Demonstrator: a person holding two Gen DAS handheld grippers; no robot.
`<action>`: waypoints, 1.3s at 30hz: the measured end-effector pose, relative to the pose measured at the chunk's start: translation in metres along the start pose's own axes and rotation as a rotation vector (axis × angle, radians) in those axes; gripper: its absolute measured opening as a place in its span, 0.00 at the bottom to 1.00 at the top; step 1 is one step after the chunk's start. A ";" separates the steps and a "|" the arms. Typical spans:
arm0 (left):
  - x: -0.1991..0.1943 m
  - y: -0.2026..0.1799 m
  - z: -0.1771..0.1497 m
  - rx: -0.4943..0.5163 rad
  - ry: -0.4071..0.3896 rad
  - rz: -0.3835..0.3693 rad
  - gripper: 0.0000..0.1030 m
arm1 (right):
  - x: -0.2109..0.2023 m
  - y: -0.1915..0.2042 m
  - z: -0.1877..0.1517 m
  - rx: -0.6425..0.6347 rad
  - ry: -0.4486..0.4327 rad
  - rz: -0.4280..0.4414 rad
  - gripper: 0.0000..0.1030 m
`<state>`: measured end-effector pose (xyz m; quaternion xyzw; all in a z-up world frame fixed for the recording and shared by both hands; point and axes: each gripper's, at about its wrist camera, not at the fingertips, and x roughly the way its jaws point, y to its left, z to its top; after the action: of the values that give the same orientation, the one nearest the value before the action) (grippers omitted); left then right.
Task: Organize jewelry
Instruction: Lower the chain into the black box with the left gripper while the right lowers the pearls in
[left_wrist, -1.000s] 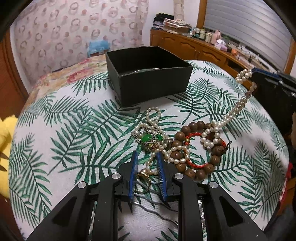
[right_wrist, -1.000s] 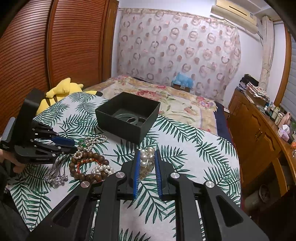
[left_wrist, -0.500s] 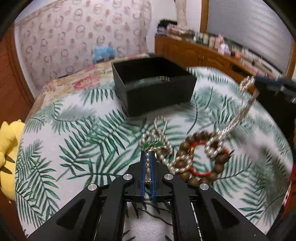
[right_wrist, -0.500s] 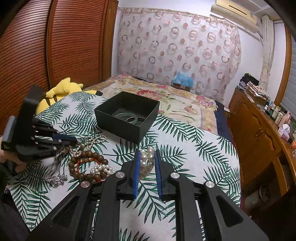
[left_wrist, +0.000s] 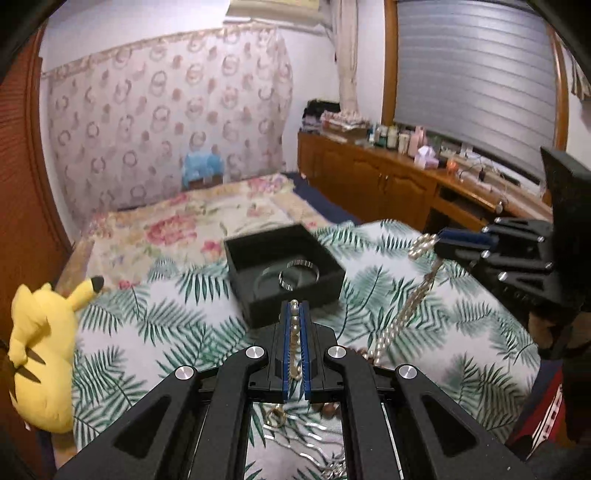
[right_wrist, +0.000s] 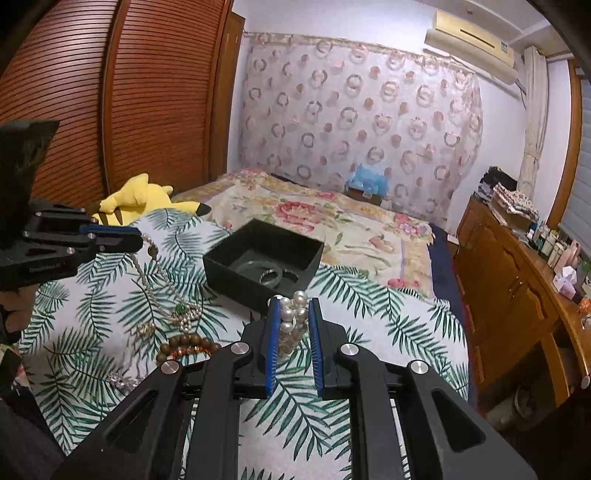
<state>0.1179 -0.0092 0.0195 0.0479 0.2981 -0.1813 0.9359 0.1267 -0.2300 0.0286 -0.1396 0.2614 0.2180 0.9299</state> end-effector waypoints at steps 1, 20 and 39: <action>-0.003 -0.001 0.004 0.004 -0.010 0.001 0.04 | -0.003 0.000 0.003 -0.003 -0.008 0.000 0.16; -0.016 -0.009 0.044 0.012 -0.093 -0.018 0.04 | 0.035 -0.015 -0.009 0.021 0.085 0.062 0.01; -0.014 -0.012 0.040 0.021 -0.088 -0.025 0.04 | 0.107 -0.019 -0.077 0.068 0.297 0.121 0.08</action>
<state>0.1244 -0.0241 0.0609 0.0459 0.2553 -0.1981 0.9452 0.1853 -0.2397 -0.0902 -0.1229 0.4112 0.2415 0.8703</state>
